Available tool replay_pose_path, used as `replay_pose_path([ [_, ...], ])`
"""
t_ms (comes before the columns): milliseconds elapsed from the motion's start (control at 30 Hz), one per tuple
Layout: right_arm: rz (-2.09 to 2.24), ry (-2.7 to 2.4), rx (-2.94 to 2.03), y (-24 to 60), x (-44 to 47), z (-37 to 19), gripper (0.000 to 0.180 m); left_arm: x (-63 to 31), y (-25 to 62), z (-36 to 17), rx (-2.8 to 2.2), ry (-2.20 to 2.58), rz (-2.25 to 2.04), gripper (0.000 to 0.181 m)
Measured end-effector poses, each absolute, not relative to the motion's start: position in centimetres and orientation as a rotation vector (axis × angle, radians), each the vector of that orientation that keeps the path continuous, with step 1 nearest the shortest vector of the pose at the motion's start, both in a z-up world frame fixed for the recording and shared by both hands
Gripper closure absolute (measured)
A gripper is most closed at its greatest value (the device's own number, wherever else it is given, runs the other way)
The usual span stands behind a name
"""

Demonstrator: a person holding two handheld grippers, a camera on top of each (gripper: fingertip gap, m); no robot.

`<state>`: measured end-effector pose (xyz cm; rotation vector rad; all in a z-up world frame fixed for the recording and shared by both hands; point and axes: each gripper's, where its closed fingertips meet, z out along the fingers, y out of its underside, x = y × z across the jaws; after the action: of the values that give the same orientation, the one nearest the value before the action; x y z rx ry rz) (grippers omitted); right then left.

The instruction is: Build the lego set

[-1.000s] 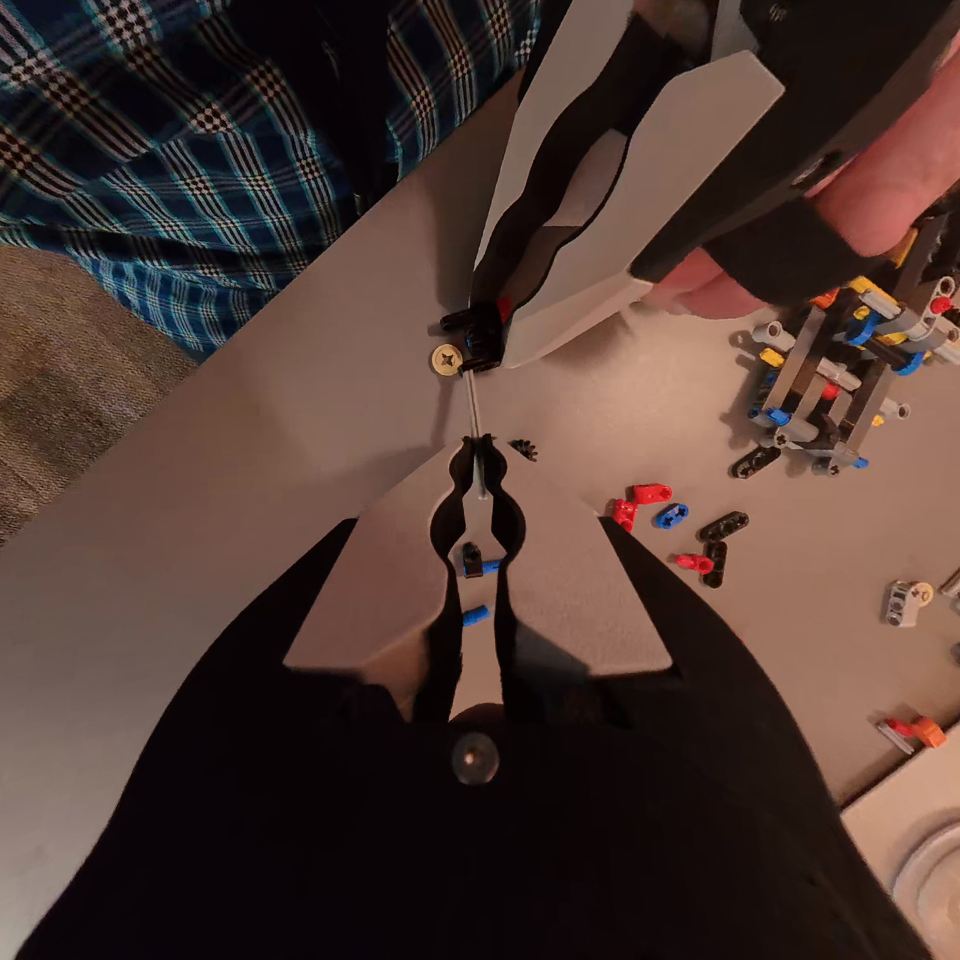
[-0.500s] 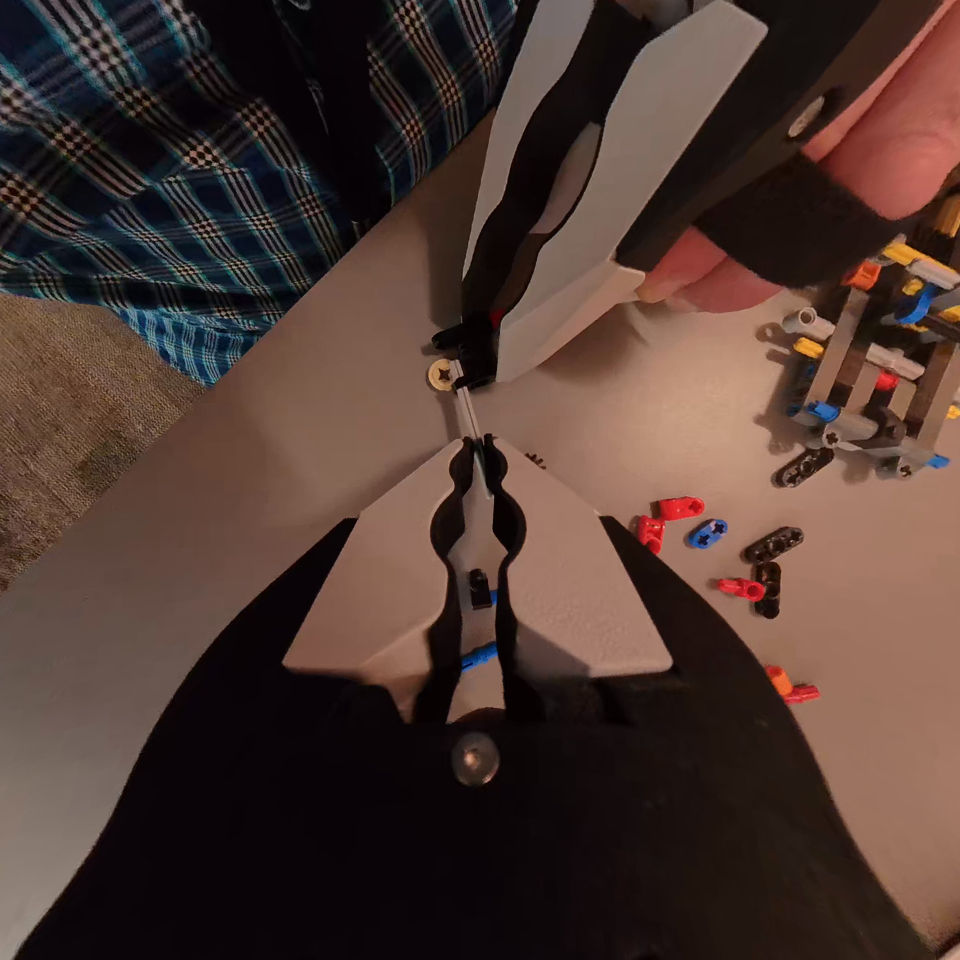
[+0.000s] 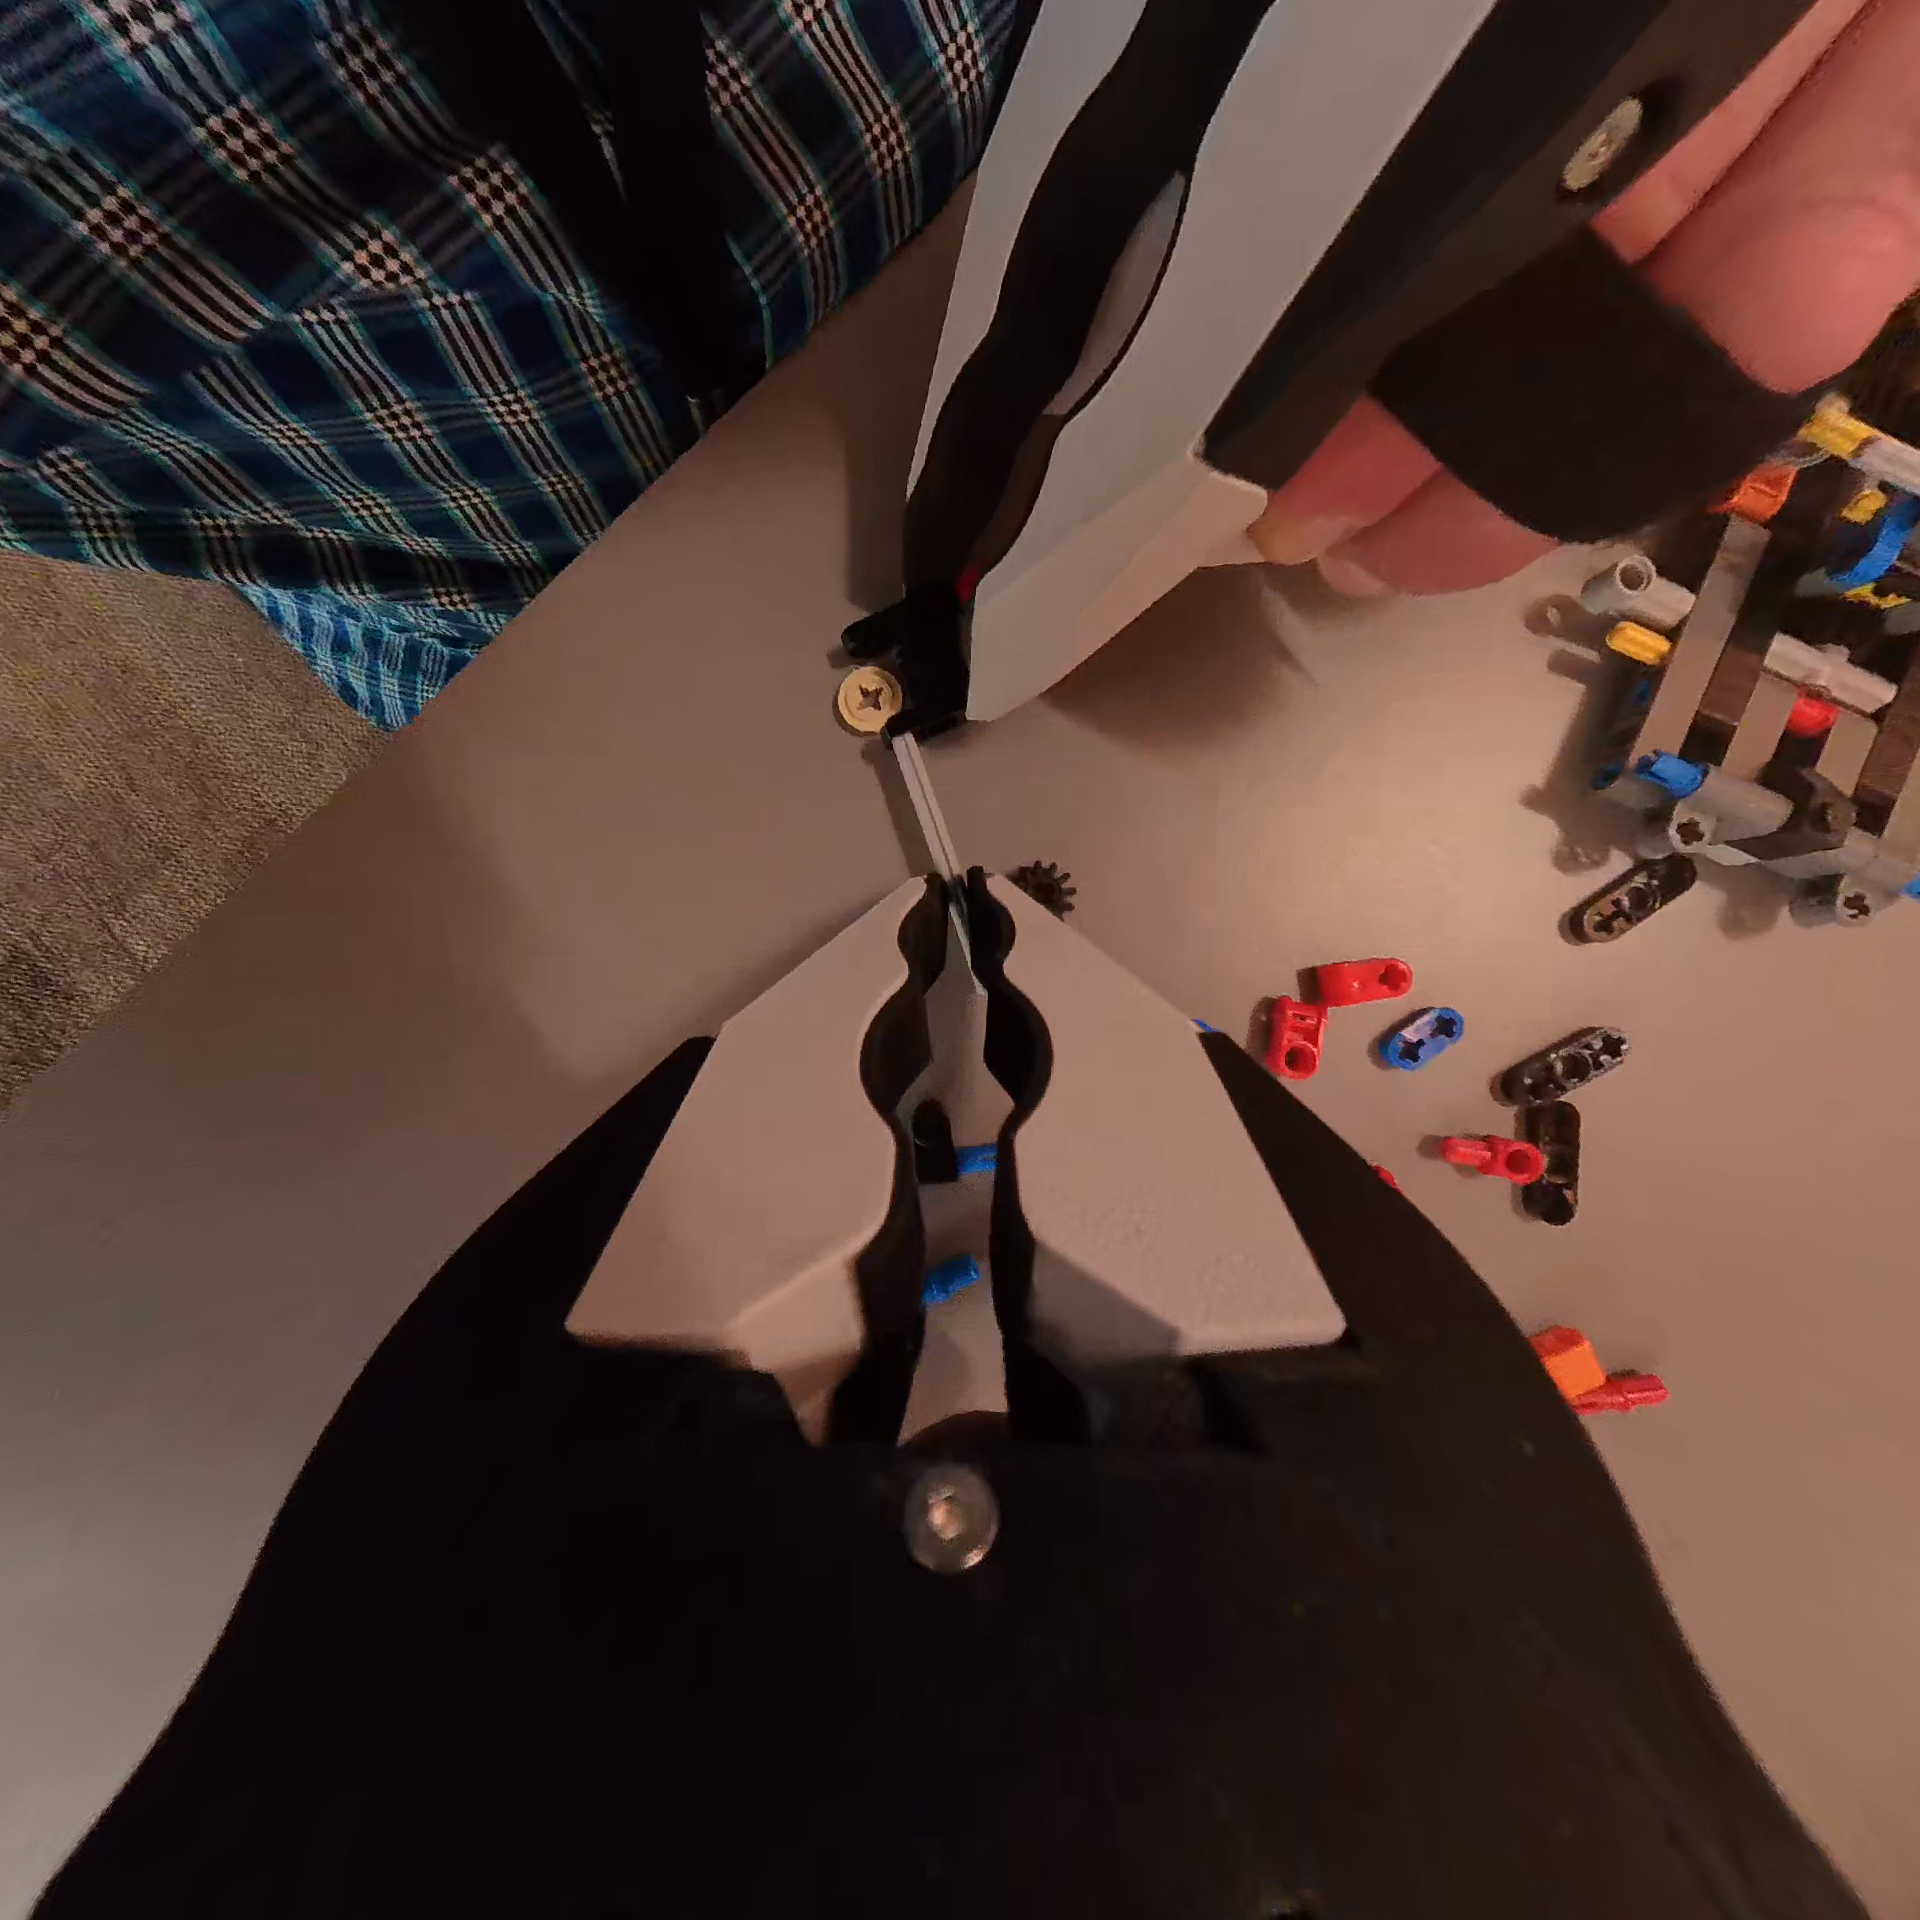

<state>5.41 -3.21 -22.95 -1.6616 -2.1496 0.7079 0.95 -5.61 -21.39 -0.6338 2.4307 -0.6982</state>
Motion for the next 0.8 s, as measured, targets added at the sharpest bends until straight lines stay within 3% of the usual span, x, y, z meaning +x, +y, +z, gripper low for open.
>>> replay_pose_path([
  [800, 0.811, -2.185, -1.648, -4.0, 6.2, -23.0, 0.18, 0.6, -5.8, -21.2, -0.627, 2.462, -0.779, 0.158],
])
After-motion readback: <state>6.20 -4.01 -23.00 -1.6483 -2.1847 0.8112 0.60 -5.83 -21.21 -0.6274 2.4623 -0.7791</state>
